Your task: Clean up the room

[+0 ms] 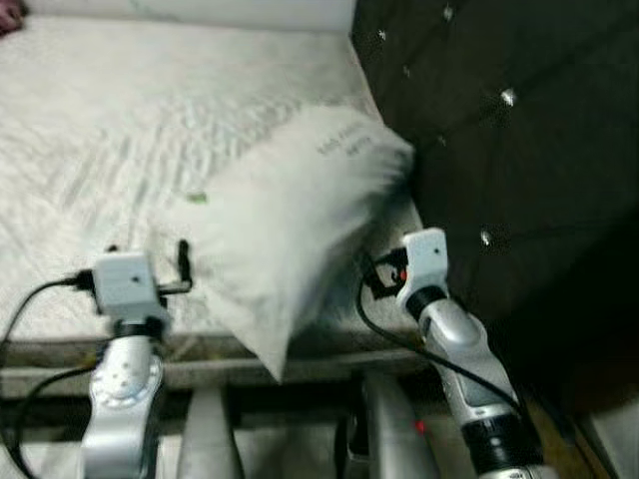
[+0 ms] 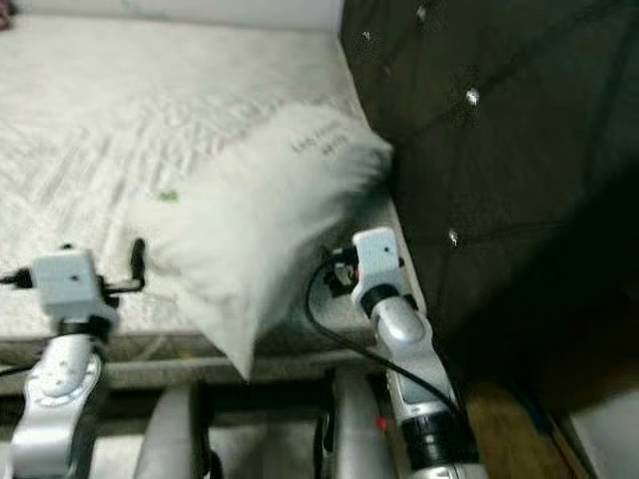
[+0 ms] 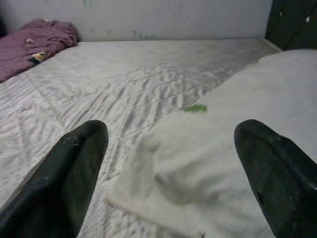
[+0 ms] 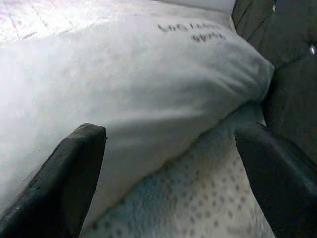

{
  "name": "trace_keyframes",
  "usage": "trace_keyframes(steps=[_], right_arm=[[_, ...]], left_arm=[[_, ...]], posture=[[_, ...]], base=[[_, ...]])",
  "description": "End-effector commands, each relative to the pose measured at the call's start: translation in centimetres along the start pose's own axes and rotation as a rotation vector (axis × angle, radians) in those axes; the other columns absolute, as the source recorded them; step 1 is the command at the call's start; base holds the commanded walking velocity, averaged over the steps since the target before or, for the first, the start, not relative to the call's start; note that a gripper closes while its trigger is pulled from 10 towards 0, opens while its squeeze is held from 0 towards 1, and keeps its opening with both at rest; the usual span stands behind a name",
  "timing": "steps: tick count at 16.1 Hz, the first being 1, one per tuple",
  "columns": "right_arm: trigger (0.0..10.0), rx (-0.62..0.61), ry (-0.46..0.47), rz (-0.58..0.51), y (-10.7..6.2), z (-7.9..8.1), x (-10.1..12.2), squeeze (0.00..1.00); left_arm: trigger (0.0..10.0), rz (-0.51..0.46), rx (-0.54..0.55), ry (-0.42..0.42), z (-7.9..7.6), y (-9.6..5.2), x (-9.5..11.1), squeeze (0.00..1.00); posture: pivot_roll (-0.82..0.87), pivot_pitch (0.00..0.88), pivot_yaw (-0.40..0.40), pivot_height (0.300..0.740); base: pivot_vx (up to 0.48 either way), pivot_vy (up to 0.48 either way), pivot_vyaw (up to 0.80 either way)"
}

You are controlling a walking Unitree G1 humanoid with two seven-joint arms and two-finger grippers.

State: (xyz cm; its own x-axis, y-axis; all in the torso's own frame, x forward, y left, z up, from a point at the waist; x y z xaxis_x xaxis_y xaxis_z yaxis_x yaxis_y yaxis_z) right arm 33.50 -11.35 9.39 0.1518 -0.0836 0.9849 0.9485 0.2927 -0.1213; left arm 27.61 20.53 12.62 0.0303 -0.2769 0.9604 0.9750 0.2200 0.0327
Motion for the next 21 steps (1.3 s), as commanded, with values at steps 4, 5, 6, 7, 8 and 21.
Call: trace_keyframes(steps=[4, 5, 6, 7, 8, 21], right_arm=[[10.0, 0.084, -0.035, 0.073, 0.5, 1.0, -0.9, 0.00], [10.0, 0.140, -0.042, 0.124, 0.6, 1.8, -1.6, 0.00], [10.0, 0.189, -0.038, 0.159, 0.7, 2.5, -2.2, 0.00], [10.0, 0.240, -0.034, 0.191, 0.6, 3.2, -2.7, 0.00], [10.0, 0.267, -0.038, 0.195, 0.6, 3.6, -2.8, 0.00], [10.0, 0.579, -0.095, 0.322, 0.3, 8.6, -4.7, 0.00]], left_arm=[[10.0, 0.024, 0.006, 0.028, 0.2, -0.9, -0.3, 0.00], [10.0, 0.036, 0.005, 0.032, 0.1, -1.2, -0.4, 0.00], [10.0, 0.046, 0.012, 0.044, 0.1, -1.4, -0.4, 0.00], [10.0, 0.050, 0.016, 0.050, 0.2, -1.6, -0.4, 0.00], [10.0, 0.056, 0.015, 0.053, 0.2, -1.7, -0.5, 0.00], [10.0, 0.127, -0.003, 0.086, 0.9, -3.9, -1.5, 0.00]], posture=[[0.09, 0.124, -0.059, 0.561], [0.10, 0.120, -0.059, 0.561], [0.11, 0.120, -0.060, 0.561], [0.12, 0.121, -0.060, 0.561], [0.13, 0.121, -0.060, 0.561], [0.19, 0.120, -0.046, 0.532]], base=[[0.000, 0.000, 0.00], [0.000, 0.000, 0.00], [0.000, 0.000, 0.00], [0.000, 0.000, 0.00], [0.000, 0.000, 0.00], [0.000, 0.000, 0.00]])
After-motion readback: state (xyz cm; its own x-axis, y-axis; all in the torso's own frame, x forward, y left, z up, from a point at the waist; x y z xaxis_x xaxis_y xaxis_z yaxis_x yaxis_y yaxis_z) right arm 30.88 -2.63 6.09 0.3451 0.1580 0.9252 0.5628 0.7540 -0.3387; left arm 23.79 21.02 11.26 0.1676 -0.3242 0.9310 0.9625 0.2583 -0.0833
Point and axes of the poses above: a point about 5 cm out from each wrist's last joint towards the gripper, its own y axis pointing out of the wrist towards the gripper, its own x axis along the axis of the wrist's last joint, z = x × y, the point moved 4 cm from there along y, pointing out of the wrist towards the gripper, and after that the axes turned 10 degrees about y, right-handed, at the moved point
